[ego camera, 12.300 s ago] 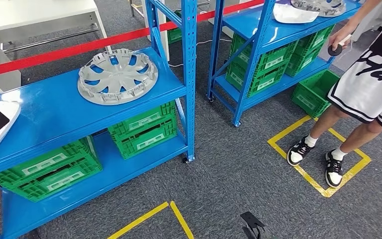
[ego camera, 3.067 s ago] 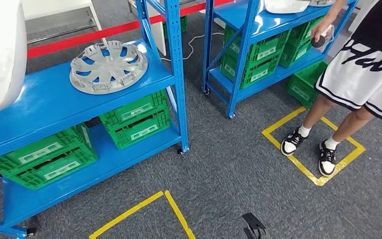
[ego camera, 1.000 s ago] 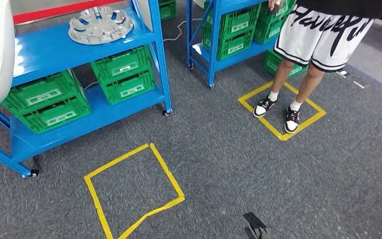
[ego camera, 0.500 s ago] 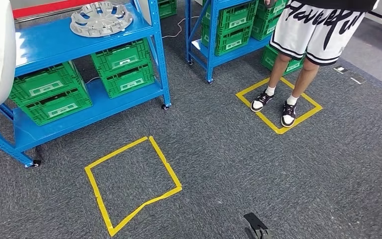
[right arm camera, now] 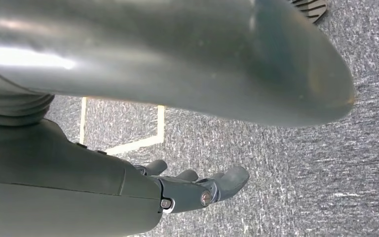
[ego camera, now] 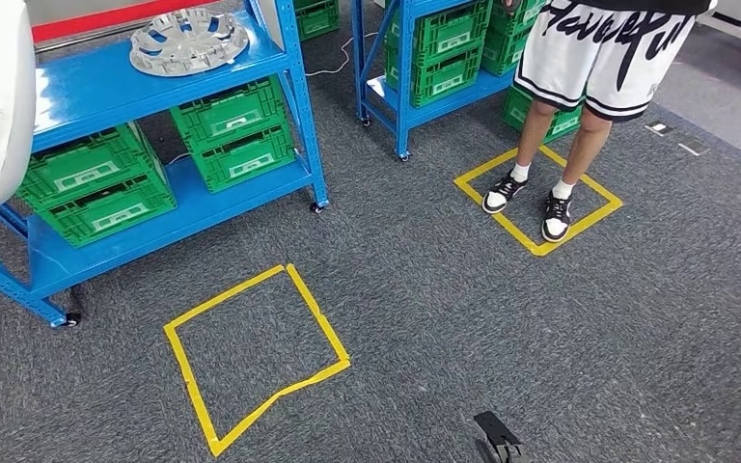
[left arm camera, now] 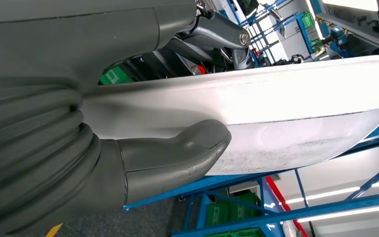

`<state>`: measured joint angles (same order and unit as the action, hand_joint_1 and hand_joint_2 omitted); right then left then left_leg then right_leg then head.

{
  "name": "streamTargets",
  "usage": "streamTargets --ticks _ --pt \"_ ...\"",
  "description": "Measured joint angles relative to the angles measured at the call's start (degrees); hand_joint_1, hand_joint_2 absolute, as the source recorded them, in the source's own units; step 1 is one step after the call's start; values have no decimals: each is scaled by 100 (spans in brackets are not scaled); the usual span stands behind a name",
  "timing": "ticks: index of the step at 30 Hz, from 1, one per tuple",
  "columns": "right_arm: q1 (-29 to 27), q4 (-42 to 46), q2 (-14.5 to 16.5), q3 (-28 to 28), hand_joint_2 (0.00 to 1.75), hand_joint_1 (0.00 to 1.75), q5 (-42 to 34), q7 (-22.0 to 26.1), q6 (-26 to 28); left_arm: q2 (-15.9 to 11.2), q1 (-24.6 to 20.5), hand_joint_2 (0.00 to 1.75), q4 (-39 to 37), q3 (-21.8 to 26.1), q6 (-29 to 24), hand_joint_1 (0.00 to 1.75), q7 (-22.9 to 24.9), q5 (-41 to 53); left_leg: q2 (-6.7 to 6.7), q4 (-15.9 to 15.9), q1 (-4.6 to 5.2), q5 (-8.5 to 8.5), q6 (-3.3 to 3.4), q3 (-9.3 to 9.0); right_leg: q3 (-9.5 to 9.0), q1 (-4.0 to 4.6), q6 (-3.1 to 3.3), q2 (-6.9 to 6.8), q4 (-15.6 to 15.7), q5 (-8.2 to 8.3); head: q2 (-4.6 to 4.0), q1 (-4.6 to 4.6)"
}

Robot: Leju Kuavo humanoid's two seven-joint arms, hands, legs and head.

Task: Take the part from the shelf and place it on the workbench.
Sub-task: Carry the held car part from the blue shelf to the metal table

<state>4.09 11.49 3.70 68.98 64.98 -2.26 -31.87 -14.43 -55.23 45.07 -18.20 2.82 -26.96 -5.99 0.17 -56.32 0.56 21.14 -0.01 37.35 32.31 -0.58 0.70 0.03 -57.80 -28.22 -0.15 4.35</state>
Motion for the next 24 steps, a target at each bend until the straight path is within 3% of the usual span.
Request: streamTargets --ticks 2,3,6,7,8,11,13,15,16,18,20,22,23,24 --pt "2 -4 -5 0 0 0 0 3 0 -8 -16 175 6 -15 0 175 -19 -4 -10 201 -28 -87 46 -102 -4 6 -53 -5 -28 -51 0 2" --pt "2 -4 -10 0 0 0 1 4 -2 -9 -30 175 8 -19 0 175 -28 -11 -13 300 -54 -141 61 -146 56 10 -77 0 -180 -177 0 5" --pt "-3 -4 -19 0 0 0 8 4 -7 -1 -33 175 -9 -21 0 175 -37 -27 -62 343 -114 -218 49 -95 468 -55 -178 11 -1133 -728 0 21" --pt "-5 -4 -21 0 0 0 13 4 -7 0 -20 175 -18 -21 0 175 -37 -28 -95 310 -140 -231 23 -42 549 -91 -223 10 -1329 -791 0 24" --pt "-7 -4 -24 0 0 0 17 4 -7 0 -8 175 -25 -22 0 175 -37 -28 -136 259 -178 -241 -15 25 539 -130 -273 10 -1336 -756 0 24" --pt "2 -7 -27 0 0 0 32 3 -7 -4 3 175 -15 -26 0 175 -39 -28 -277 -43 -296 -224 -211 299 121 -255 -439 107 -542 -411 0 49" --pt "4 -12 -21 0 0 0 45 0 -7 -30 6 175 10 -29 -3 175 -45 -29 -353 -235 -306 -189 -331 439 54 -271 -365 185 -391 -370 0 49" --pt "-3 -15 -22 0 0 0 54 -7 -1 -69 10 175 22 -37 -7 175 -52 -30 -416 -244 -308 -216 -385 478 110 -251 -188 132 -503 -360 0 16" --pt "0 -15 -24 0 0 0 58 -11 2 -90 11 175 21 -40 -7 175 -52 -31 -407 -231 -315 -227 -396 490 123 -246 -134 87 -511 -341 0 -2" --pt "5 -15 -25 0 0 0 67 -10 4 -133 14 175 17 -49 -11 175 -46 -31 -269 -472 -314 -33 -390 600 157 -231 -42 13 -504 -282 0 -35" --pt "-6 -15 -25 0 0 0 80 -11 4 -147 15 175 16 -58 -15 175 -44 -32 -103 -1163 -293 430 -363 828 193 -196 9 -68 -493 -237 0 -60" --pt "-15 -15 -25 0 0 0 89 -11 4 -145 26 175 13 -71 -15 175 -42 -32 -62 -1819 -271 779 -324 998 229 -152 31 -172 -491 -212 0 -66" --pt "-15 -15 -25 0 0 0 92 -11 4 -146 33 175 10 -75 -15 175 -39 -32 -54 -1905 -251 826 -288 957 243 -129 38 -227 -491 -205 0 -66" --pt "-14 -15 -25 0 0 0 96 -12 4 -148 36 175 10 -79 -15 175 -37 -33 -37 -1776 -220 787 -235 804 250 -106 41 -284 -491 -201 0 -66"
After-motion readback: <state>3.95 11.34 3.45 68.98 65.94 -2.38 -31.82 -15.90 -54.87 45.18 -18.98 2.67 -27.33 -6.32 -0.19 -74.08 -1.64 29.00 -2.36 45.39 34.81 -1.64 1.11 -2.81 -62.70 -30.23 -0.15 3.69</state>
